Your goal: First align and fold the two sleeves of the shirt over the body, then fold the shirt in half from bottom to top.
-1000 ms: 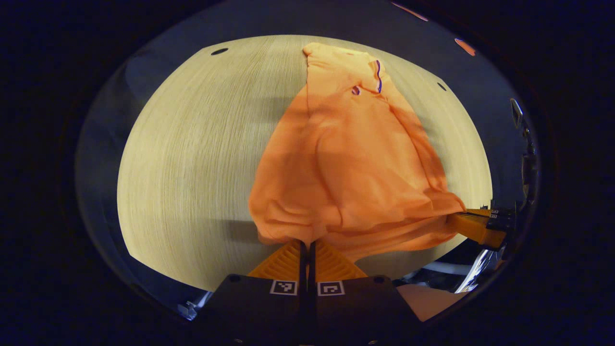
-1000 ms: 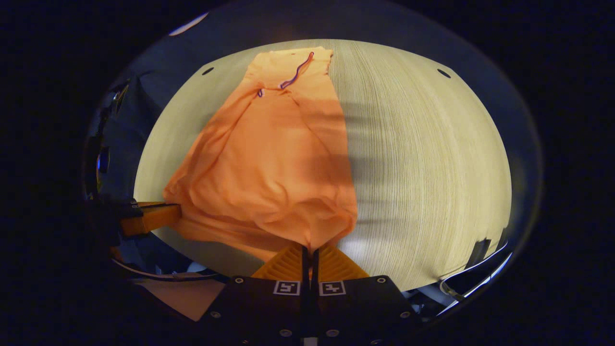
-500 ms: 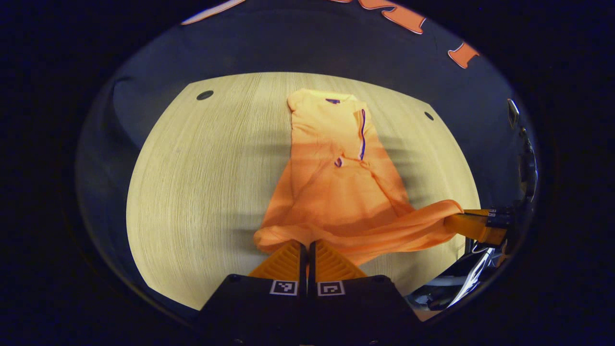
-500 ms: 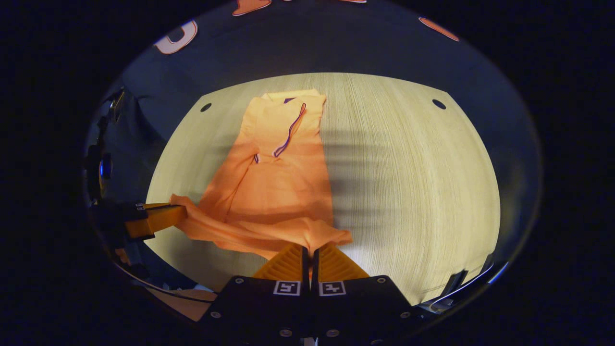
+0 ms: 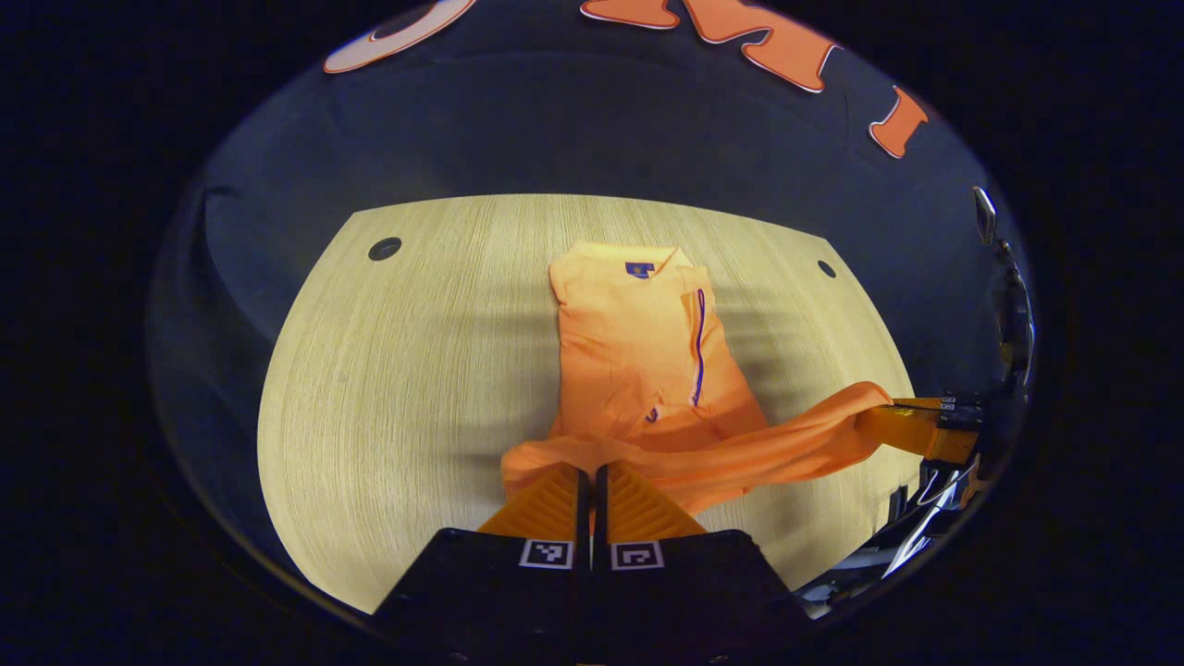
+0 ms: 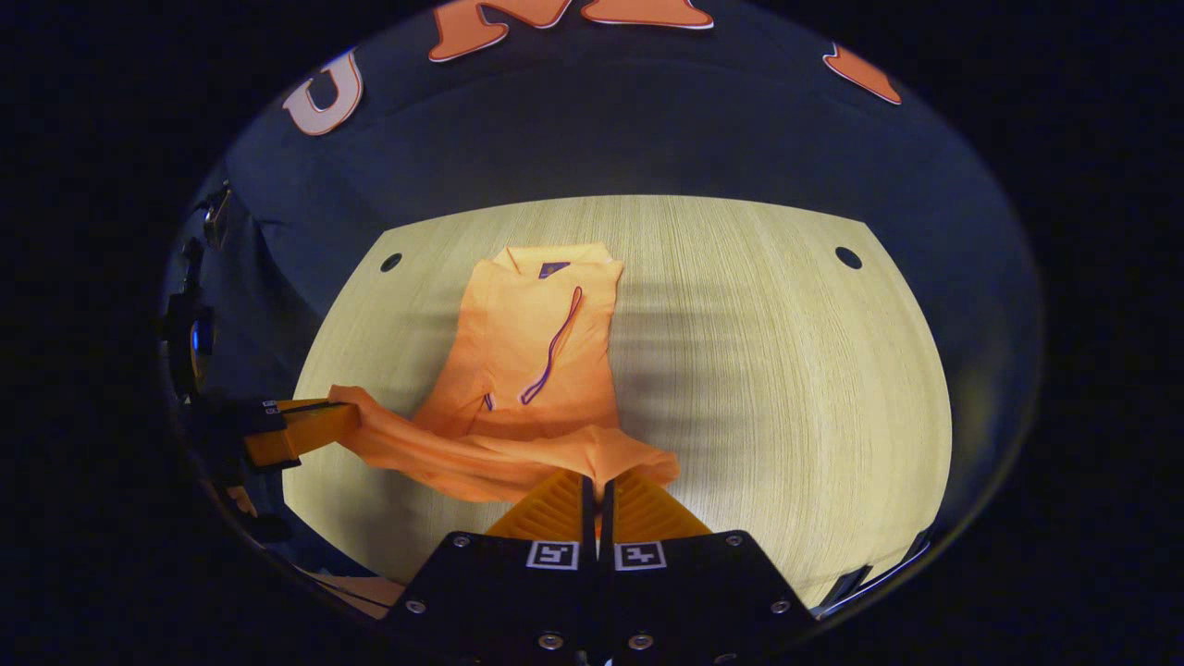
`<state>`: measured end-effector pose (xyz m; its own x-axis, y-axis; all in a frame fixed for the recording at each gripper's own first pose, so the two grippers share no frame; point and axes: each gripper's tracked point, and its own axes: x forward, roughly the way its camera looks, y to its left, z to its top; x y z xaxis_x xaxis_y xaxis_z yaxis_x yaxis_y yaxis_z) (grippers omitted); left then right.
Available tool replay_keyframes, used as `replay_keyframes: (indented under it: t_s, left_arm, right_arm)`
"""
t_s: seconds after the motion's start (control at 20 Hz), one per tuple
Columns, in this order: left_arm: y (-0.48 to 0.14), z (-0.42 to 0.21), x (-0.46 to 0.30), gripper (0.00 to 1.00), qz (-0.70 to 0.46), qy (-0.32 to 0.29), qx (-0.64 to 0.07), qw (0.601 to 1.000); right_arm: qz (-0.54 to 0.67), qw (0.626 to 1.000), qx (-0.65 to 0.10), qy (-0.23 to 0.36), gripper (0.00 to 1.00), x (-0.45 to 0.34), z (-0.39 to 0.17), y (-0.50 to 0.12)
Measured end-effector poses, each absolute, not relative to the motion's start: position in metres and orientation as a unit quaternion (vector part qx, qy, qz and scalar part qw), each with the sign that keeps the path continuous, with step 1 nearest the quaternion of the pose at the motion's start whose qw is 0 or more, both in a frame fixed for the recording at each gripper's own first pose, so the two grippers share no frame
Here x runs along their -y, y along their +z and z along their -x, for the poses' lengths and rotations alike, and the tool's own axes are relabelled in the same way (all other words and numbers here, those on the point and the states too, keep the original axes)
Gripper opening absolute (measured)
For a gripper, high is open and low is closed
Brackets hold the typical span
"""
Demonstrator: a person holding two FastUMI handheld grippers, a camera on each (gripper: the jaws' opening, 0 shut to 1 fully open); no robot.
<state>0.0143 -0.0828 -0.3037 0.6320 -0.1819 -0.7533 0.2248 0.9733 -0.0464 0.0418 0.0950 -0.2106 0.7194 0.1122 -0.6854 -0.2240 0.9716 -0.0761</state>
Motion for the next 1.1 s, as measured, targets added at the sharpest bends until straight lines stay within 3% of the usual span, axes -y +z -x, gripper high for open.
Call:
replay_keyframes:
  t_s: [0.5,1.1]
  left_arm:
    - [-0.269,-0.123,0.091,0.01,-0.018,-0.102,-0.363,0.926]
    - [-0.334,-0.220,0.088,0.01,-0.052,-0.072,-0.384,0.919]
  right_arm:
    - [0.072,0.936,-0.334,0.090,0.00,-0.113,-0.126,-0.177]
    - [0.044,0.929,-0.358,0.080,0.00,-0.126,-0.236,-0.230]
